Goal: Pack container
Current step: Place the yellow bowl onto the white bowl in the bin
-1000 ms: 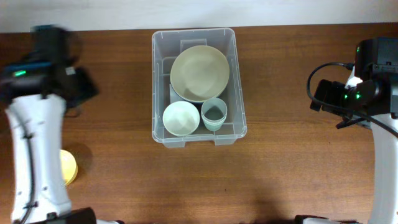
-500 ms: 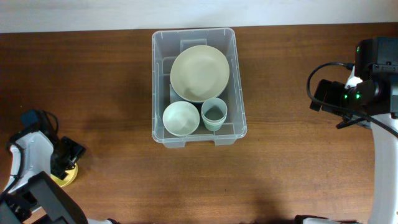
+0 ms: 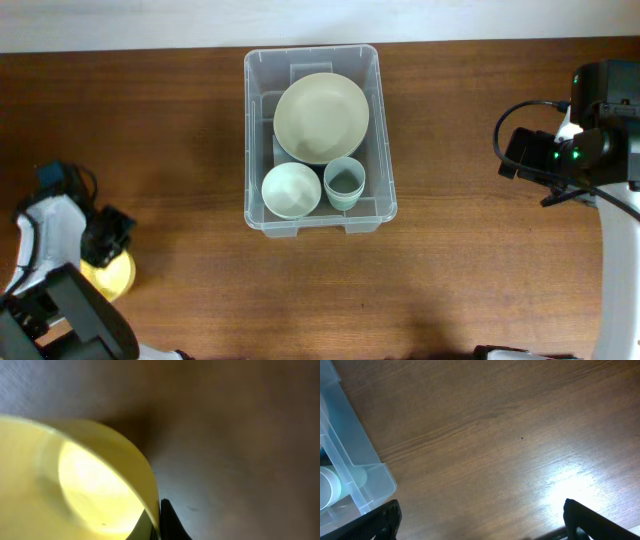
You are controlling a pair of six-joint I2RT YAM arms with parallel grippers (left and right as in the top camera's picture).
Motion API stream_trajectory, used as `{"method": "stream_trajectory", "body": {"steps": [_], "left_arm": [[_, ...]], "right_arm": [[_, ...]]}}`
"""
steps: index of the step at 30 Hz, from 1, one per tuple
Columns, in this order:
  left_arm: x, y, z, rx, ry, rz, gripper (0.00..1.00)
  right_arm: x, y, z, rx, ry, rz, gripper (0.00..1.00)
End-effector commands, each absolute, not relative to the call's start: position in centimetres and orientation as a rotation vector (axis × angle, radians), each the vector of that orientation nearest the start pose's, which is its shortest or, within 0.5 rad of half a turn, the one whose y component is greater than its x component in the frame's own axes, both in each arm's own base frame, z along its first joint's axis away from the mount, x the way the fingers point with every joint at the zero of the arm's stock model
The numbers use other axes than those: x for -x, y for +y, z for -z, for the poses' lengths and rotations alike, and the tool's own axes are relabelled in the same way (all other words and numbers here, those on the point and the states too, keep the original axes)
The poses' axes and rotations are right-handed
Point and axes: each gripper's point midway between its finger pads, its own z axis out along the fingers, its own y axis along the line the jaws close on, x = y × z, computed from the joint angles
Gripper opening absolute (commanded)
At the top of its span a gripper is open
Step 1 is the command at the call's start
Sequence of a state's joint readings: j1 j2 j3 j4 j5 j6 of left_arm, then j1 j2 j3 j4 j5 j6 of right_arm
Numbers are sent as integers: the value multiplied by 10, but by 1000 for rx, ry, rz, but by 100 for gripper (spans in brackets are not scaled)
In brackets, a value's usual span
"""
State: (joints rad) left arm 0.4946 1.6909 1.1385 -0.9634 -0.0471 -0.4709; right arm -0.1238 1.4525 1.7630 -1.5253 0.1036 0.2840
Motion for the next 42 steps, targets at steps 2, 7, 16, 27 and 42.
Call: {"method": "stream_trajectory", "body": {"steps": [2, 7, 16, 27, 42], "left_arm": [[-330, 114, -158, 1071, 2603, 5, 1], [-381, 7, -269, 586, 2463, 134, 1], [-383, -159, -251, 2, 2531, 173, 1], [-374, -211, -136, -158, 2853, 162, 4], [-389, -53, -298, 261, 2478, -94, 79]], "right_arm": [[-285, -55, -277, -596, 2715, 112, 99], [-285, -55, -277, -596, 2715, 112, 99], [-285, -55, -277, -596, 2715, 112, 99], [-285, -55, -277, -596, 2715, 112, 99], [-298, -55, -282, -561, 2664, 100, 99]]}}
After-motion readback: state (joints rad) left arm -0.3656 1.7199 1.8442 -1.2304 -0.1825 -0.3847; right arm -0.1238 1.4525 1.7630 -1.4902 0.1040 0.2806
